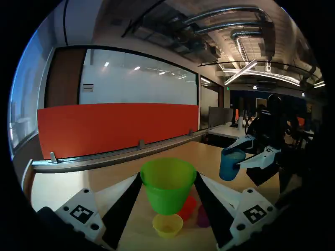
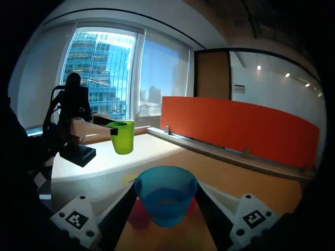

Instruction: Pour water

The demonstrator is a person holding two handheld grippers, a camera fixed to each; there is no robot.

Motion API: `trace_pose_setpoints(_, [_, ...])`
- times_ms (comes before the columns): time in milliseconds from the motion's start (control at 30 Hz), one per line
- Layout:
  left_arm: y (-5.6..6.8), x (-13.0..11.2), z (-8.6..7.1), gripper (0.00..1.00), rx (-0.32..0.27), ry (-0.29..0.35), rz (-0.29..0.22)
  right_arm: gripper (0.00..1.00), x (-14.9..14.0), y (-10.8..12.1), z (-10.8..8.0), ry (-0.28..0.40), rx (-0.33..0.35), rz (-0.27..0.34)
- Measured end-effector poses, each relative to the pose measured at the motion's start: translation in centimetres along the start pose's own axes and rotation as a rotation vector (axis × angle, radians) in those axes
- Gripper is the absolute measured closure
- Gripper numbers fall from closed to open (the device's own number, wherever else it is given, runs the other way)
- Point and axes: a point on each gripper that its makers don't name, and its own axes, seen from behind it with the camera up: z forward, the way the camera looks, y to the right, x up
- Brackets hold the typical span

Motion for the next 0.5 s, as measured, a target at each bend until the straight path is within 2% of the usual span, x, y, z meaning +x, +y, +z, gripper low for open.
trace_pose_setpoints(500, [1.1,-0.6,-0.9,0.11,-0.01,0.009,0.009,0.08,1.7,-0.2,0.7,0.033,0.015,-0.006])
